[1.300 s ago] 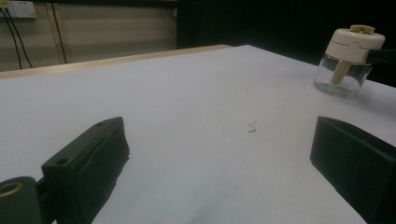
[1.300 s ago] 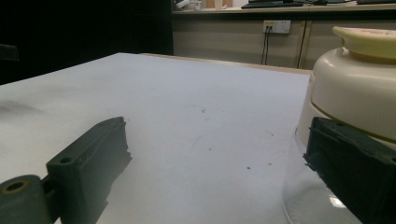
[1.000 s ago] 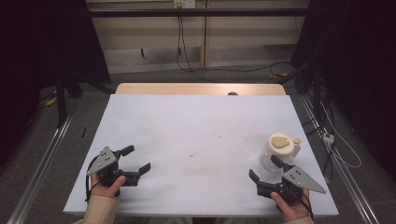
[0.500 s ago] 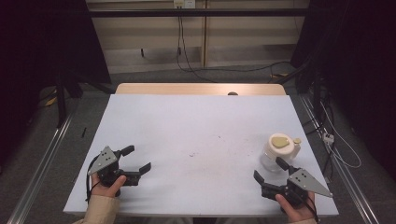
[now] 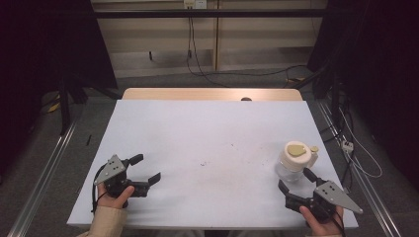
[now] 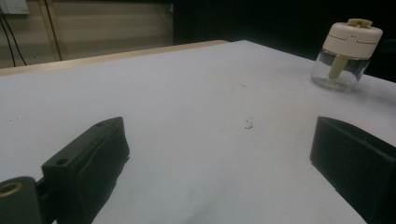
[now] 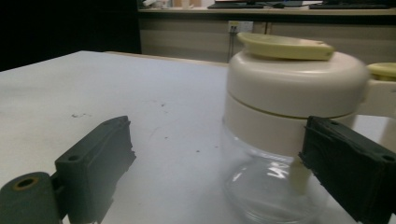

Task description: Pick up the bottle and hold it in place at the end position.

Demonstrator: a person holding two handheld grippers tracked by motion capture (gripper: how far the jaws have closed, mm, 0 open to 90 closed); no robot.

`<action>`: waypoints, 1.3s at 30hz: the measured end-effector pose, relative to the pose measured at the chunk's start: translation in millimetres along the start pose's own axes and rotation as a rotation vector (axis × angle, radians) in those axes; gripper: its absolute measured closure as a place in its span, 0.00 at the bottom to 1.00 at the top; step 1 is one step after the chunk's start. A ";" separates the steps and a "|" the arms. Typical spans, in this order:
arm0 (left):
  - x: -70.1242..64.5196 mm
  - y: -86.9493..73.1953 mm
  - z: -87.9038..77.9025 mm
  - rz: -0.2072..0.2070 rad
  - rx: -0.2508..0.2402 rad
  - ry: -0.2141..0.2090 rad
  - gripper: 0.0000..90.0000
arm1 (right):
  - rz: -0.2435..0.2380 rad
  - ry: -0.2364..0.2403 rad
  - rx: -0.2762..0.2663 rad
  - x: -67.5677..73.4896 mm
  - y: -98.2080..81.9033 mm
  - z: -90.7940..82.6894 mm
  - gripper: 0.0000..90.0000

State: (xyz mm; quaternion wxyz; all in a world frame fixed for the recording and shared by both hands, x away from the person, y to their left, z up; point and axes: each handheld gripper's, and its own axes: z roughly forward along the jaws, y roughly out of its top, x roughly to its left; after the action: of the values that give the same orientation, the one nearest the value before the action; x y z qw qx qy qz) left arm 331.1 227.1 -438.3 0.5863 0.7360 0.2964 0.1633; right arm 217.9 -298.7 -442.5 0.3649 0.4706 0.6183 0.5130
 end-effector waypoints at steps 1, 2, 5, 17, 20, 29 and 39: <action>-0.1 0.0 -0.2 -0.006 -0.001 0.001 0.04 | 0.002 -0.017 0.003 -2.0 -0.2 -0.9 0.09; 0.3 0.2 -0.5 -0.004 -0.004 0.002 0.04 | 0.006 -0.028 0.002 -3.8 -0.4 -1.7 0.09; -0.2 0.8 -0.9 -0.007 -0.011 0.003 0.04 | 0.010 -0.057 0.012 -9.1 -1.5 -2.6 0.09; -1.1 0.7 4.3 -0.009 -0.004 -0.010 0.04 | 0.007 -0.098 0.052 -21.4 -1.2 15.0 0.06; -0.7 0.6 4.5 -0.008 0.005 -0.009 0.04 | 0.016 -0.108 0.059 -23.4 -2.2 17.3 0.06; 0.0 -0.1 5.1 -0.015 0.010 -0.008 0.04 | 0.019 -0.105 0.075 -26.6 -3.3 27.9 0.05; 0.6 -0.1 4.8 -0.018 0.007 -0.005 0.04 | 0.038 -0.110 0.075 -31.1 -3.5 37.2 0.05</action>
State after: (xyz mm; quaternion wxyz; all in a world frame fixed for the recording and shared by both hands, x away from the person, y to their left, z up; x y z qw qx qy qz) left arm 334.3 223.7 -439.6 0.5859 0.7359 0.3018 0.1552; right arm 261.0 -317.8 -454.7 0.3705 0.5229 0.6072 0.4697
